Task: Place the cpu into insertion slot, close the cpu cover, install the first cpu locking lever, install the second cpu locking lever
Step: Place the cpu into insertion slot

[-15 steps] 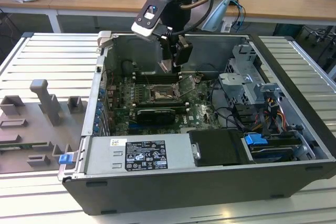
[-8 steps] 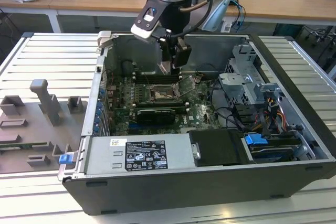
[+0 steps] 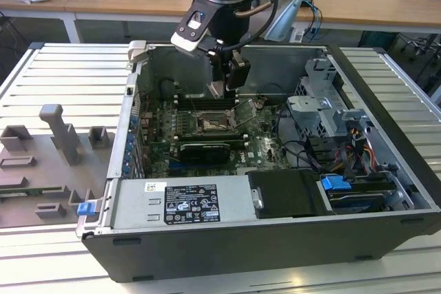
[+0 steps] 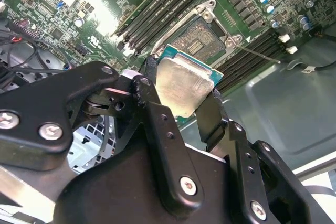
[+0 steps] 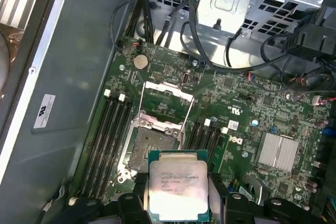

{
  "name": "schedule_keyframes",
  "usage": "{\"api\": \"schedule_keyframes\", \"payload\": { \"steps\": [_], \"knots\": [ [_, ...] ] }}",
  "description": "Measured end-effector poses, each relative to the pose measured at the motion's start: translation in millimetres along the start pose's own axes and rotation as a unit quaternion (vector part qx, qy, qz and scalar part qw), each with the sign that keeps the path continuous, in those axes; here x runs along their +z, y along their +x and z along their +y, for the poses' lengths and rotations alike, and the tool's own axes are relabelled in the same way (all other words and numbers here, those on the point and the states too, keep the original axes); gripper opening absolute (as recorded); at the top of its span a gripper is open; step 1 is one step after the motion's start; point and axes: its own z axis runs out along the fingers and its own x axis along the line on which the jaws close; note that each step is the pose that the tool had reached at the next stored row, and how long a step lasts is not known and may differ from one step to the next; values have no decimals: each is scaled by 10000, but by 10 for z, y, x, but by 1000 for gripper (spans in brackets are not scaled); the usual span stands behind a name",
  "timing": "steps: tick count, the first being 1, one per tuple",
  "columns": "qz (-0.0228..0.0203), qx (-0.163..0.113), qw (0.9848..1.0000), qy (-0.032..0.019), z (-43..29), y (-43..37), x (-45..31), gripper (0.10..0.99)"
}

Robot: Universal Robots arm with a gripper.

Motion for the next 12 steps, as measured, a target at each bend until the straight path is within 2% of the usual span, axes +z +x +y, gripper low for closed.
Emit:
{"api": "schedule_keyframes", "payload": {
  "steps": [12],
  "knots": [
    [-19,255,9997,-6,-1,0,7,541]
  ]
}}
